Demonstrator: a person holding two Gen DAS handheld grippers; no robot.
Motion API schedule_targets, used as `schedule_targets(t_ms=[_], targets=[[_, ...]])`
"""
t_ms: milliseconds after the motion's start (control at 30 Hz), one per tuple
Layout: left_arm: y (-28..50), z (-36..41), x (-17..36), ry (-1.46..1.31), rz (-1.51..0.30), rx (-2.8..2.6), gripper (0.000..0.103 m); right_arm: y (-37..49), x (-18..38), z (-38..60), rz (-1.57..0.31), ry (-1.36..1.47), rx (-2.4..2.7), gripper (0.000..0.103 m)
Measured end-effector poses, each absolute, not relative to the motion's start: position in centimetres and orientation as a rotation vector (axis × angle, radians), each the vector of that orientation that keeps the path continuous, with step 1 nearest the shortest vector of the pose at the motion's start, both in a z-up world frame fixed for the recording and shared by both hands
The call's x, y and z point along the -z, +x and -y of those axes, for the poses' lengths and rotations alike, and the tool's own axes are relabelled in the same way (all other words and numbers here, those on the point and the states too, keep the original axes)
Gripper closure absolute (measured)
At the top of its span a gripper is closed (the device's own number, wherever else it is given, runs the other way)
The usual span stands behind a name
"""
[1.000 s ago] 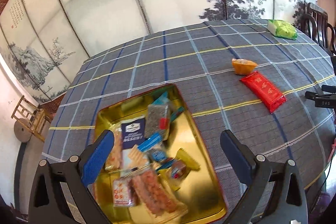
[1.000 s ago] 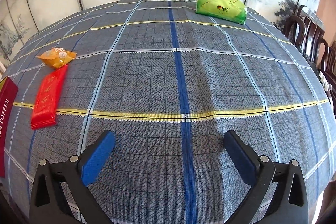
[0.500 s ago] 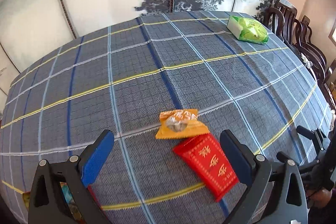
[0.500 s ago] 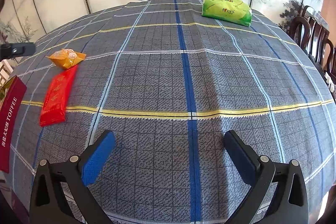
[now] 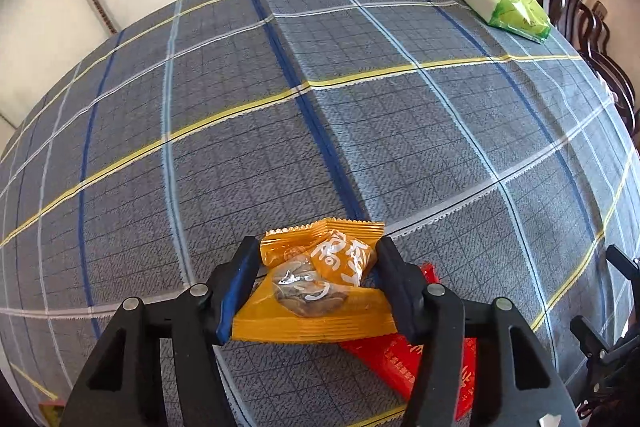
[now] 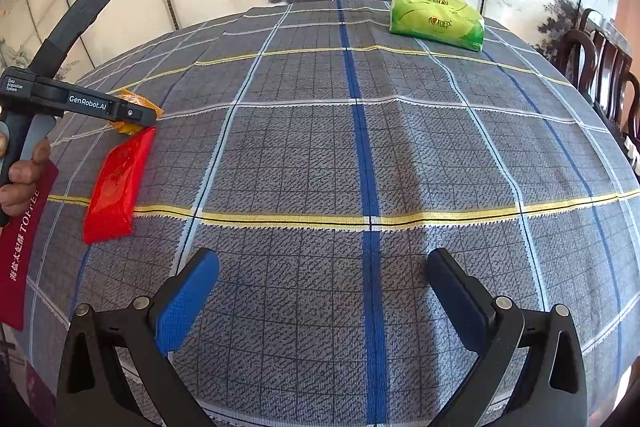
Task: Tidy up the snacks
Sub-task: 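Grasp the red printed pack with the right tool while left lifts the orange candy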
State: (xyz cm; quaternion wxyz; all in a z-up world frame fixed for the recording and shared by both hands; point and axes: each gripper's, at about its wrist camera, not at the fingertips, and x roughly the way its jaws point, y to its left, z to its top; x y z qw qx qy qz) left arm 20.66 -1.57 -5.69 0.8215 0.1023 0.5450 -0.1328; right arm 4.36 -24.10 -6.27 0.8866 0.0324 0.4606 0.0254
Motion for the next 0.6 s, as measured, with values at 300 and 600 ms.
schedule_targets(t_ms=[300,600], targets=[[11.7,-2.5,0.5,0.012,-1.088,0.276,0.062,4.2,5.5,24.0,-0.921,0.111,-0.108,0.000],[3.8,-5.4,-1.6,-0.031,-1.022,0.276,0.062,6.6,3.8,12.7,-0.884,-0.050,-0.440,0.010]])
